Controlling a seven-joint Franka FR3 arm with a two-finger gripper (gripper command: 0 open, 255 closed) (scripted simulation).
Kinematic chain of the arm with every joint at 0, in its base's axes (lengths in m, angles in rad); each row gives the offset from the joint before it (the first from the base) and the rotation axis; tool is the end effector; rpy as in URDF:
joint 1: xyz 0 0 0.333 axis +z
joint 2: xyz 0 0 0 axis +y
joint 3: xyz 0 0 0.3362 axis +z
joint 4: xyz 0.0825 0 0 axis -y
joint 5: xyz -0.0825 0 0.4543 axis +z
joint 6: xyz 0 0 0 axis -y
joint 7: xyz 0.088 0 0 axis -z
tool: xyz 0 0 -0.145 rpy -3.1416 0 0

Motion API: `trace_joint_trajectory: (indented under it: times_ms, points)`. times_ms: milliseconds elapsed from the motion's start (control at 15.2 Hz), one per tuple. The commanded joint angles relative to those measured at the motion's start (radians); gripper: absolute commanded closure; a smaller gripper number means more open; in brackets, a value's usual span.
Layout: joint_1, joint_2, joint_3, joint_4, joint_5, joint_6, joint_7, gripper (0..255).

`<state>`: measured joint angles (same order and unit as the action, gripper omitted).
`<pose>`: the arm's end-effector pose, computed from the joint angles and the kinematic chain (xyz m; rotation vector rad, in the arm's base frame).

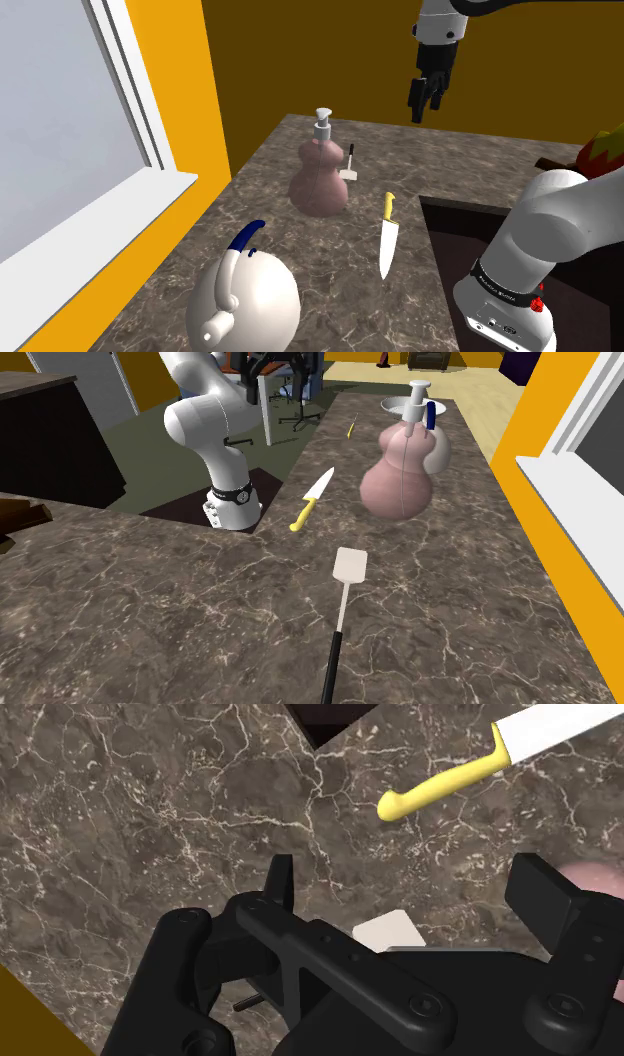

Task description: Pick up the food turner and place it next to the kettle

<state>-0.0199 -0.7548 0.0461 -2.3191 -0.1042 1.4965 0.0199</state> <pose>0.3617 -0.0033 0.5702 3.0031 -0.0172 -0.0992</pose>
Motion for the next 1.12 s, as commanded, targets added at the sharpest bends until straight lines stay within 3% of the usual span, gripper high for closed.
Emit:
trace_joint_trajectory:
  times_ms: [0, 528, 1056]
  points:
    - [0.000, 0.000, 0.000, 0.000, 0.000, 0.000, 0.000, 0]
    - [-0.079, 0.210, 0.046, -0.037, 0.048, 0.273, 0.279, 0]
    - [-0.155, 0.469, 0.067, 0.013, 0.056, 0.516, 0.539, 0]
